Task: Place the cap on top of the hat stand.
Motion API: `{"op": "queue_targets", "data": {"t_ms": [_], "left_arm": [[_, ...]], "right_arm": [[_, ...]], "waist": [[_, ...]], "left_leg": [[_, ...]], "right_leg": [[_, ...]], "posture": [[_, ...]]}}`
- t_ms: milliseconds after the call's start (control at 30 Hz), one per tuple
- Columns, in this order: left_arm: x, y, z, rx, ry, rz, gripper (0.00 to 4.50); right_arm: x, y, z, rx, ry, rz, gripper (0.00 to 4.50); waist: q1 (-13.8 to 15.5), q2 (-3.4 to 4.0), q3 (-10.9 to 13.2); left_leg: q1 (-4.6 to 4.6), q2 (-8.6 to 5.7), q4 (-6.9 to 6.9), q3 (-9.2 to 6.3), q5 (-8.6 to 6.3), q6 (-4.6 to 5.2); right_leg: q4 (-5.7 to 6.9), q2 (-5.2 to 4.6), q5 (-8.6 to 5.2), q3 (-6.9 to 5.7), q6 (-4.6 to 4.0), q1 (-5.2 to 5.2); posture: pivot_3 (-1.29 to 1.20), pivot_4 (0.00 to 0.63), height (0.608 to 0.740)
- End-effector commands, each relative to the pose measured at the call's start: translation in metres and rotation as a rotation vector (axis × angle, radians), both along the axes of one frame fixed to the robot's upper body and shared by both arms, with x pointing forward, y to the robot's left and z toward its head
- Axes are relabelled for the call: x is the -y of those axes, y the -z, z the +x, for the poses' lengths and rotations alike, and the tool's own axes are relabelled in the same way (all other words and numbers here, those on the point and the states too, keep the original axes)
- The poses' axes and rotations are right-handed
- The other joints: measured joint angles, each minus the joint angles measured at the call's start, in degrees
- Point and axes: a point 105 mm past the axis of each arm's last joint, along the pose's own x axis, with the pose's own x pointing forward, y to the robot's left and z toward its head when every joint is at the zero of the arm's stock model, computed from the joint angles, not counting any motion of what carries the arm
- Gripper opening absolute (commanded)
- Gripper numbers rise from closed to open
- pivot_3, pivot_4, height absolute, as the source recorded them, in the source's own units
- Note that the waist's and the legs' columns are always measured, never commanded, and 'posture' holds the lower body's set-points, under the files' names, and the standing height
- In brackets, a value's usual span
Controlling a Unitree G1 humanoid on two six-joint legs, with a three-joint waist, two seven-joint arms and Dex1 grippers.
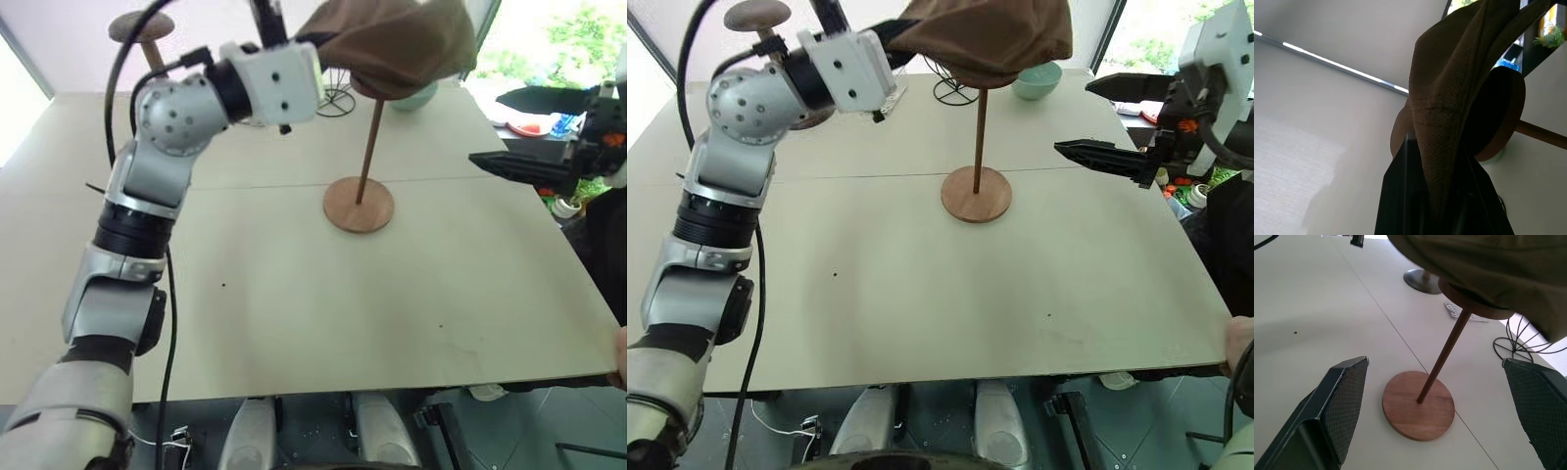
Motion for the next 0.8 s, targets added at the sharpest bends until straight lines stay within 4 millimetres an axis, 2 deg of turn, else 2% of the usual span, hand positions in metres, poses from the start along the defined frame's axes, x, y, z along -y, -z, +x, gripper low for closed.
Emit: {"op": "queue_targets", "data": {"t_ms": [33,167,267,400,500,700,800], "left_arm": [[0.011,0.005,-0.006,0.044,0.019,0.039,0.07],[0.018,0.011,0.004,0.046,-0.002,0.027,0.07],[0.023,0.017,0.002,0.034,0.014,0.038,0.07],[0.018,0.028,-0.003,0.009,0.022,0.061,0.07],[0.018,0.031,-0.008,-0.019,0.036,0.055,1.2],[0.013,0.027,-0.012,-0.046,0.035,0.034,4.31],[0.007,0.025,-0.015,-0.106,0.042,0.012,4.44]], "right_arm": [[-0.005,-0.012,-0.006,0.064,-0.02,0.014,4.5],[-0.008,-0.012,-0.005,0.065,-0.032,0.023,4.5],[-0.01,-0.013,-0.004,0.067,-0.038,0.034,4.5],[-0.011,-0.012,-0.005,0.063,-0.047,0.025,4.5],[-0.012,-0.012,-0.004,0.065,-0.054,0.015,4.5],[-0.014,-0.011,-0.004,0.069,-0.061,0.005,4.5],[-0.015,-0.009,-0.005,0.066,-0.064,-0.001,4.5]], "waist": [[0.16,0.0,0.0],[0.21,0.0,0.0],[0.1,0.0,0.0],[-0.03,0.01,-0.01],[0.03,0.01,-0.01],[0.14,0.02,-0.01],[0.04,0.02,-0.01]], "left_leg": [[0.0,0.0,0.01,0.01,0.0,0.0],[-0.02,-0.01,0.05,0.01,0.0,0.0],[-0.02,-0.01,0.04,0.01,0.0,0.0],[0.0,-0.01,0.02,0.01,-0.01,0.01],[0.01,0.0,0.02,0.01,-0.01,0.02],[0.01,0.0,0.05,0.01,-0.01,0.02],[0.01,0.0,0.05,0.01,-0.01,0.02]], "right_leg": [[0.0,0.0,0.0,0.01,0.0,0.0],[-0.01,0.0,0.03,0.03,0.04,0.01],[-0.01,0.01,0.03,0.03,0.04,0.01],[-0.01,0.01,0.03,0.04,0.04,0.01],[0.0,0.03,0.03,0.06,0.04,0.01],[0.01,0.03,0.03,0.07,0.04,0.02],[0.01,0.03,0.03,0.07,0.04,0.02]], "posture": [[0.0,0.15,0.74],[0.0,0.15,0.74],[0.0,0.15,0.74],[0.0,0.15,0.74],[0.0,0.15,0.74],[0.0,0.15,0.74],[0.0,0.15,0.74]]}}
